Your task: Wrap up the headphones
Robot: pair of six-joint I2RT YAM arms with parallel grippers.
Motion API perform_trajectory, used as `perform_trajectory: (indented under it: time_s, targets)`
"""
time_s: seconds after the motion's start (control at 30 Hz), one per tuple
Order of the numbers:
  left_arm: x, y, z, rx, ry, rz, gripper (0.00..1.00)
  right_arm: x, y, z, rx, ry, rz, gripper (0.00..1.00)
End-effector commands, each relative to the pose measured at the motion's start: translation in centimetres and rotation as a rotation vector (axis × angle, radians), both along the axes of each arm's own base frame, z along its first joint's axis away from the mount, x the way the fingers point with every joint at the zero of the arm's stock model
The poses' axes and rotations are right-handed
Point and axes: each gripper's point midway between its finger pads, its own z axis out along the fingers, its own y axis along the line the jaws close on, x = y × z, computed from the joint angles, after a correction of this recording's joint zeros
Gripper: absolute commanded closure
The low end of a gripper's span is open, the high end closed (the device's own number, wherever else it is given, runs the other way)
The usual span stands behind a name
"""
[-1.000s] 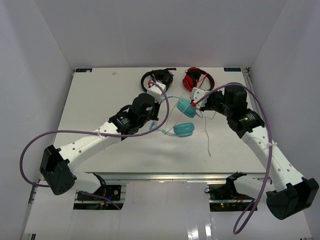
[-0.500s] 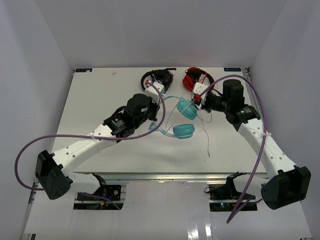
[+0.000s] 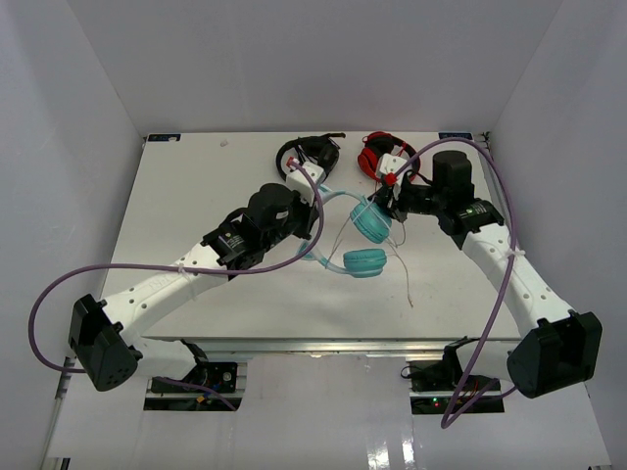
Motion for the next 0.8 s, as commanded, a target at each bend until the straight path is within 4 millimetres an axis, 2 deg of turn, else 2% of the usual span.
perform_trajectory:
  time_s: [0.0,0.37,0.63,0.77]
  targets:
    - [-0.6,-0.7,8.0,-0.220,-0.114,-0.026,1.00,-0.4,0.9,1.1,0.062,0.028,0.043,0.85]
    - [-1.1,0.2,12.4,-0.290,-0.164,-0.009,1.00,-1.1,1.3,0.2,0.126,0.142,0.085,0.84]
    - [-1.1,0.4,13.6,-0.302,-0.179,-0.001,1.00,-1.6,1.4,0.1,0.179,0.208,0.117,0.82]
    - [-1.1,0.4,14.0,-0.309,-0.183,-0.001,1.00,-1.9,1.5,0.2,0.202,0.233,0.138,0.76]
